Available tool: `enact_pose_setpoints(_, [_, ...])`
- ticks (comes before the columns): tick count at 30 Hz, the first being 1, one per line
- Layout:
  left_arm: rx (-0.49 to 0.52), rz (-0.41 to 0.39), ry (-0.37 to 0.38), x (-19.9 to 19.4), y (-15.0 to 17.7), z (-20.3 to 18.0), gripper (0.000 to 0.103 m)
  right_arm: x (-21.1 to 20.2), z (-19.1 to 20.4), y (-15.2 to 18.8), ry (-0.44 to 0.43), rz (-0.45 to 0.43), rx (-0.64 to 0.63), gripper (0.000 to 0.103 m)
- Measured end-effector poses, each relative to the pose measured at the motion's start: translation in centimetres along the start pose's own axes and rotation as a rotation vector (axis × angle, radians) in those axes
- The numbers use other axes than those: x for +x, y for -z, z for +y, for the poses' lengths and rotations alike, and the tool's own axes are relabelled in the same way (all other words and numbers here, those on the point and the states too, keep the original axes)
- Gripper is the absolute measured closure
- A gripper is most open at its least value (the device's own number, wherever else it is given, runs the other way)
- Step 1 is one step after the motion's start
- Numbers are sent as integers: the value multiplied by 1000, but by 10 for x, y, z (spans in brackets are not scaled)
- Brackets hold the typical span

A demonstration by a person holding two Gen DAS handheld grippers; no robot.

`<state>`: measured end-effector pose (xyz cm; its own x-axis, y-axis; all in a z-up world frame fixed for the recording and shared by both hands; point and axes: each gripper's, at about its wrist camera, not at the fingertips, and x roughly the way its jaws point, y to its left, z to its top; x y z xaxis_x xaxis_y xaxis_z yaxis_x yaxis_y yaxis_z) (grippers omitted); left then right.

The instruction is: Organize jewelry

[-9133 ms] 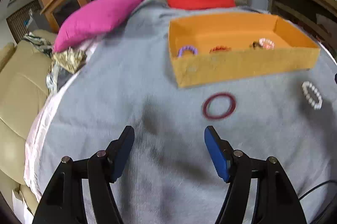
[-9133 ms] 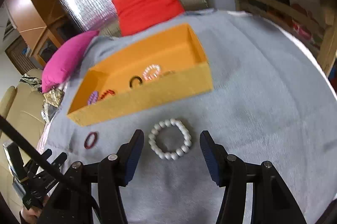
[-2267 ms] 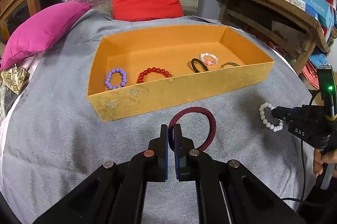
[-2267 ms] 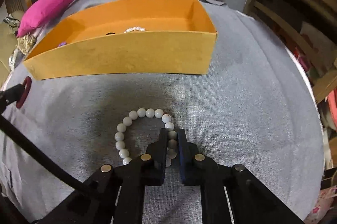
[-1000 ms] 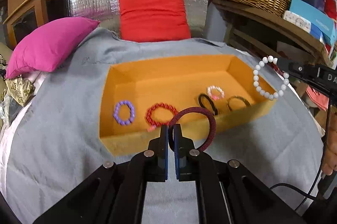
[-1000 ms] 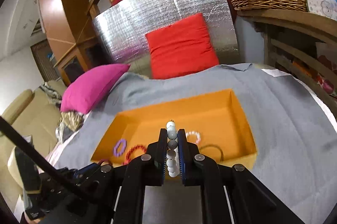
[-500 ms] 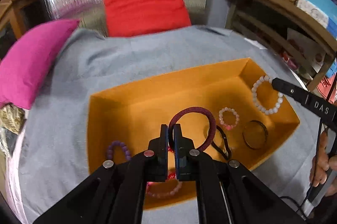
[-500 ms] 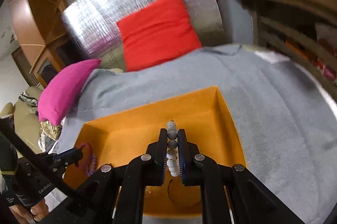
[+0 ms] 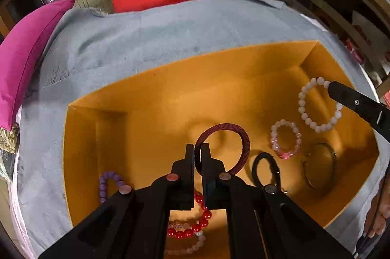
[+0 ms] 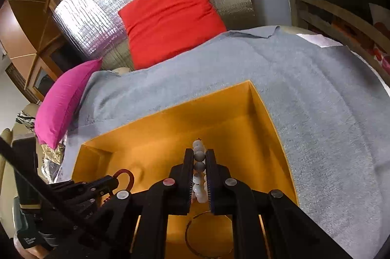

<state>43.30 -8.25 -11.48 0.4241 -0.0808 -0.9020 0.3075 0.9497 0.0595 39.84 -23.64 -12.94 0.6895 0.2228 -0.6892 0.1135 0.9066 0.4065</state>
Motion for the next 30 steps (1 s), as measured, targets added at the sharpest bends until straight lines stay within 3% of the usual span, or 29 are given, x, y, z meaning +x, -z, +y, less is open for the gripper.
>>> enact_pose_setpoints(7, [-8,41,-40,13,2,0,97,7,-1,2,66,-4,-21,92])
enact_pose_setpoints(8, [-21,32,-41,10,3,3,91,7,-2,2,78,-10,-17,91])
enact_pose_setpoints(12, [-22,-64,-98,-18,12,5,52,1,-8,1,95,-30,-3,91])
enact_pose_setpoints(16, [-17,-176,-142,-60,32,3,40,-18,-6,-2,102,-57,-18,84])
enact_pose_setpoints(20, [-46,-283,-174,-109,67,-2,21,-47,2,-1,93,-93,-40,84])
enact_pose_setpoints(22, [-56,-324,-192,-127,85,-6,20,-66,5,4,73,-105,-38,83])
enact_pose_setpoints(24, [-73,-341,-206,-140,103,-8,15,-83,9,11,58,-115,-43,76])
enact_pose_setpoints(25, [-80,-344,-207,-144,110,-8,14,-94,12,20,49,-121,-45,64])
enact_pose_setpoints(26, [-87,-351,-204,-152,122,-11,14,-102,13,26,44,-127,-46,44])
enact_pose_setpoints(27, [-91,-358,-204,-156,130,-14,14,-110,16,34,43,-133,-52,38])
enact_pose_setpoints(30, [-116,-392,-227,-170,158,-14,14,-138,31,60,67,-152,-130,36])
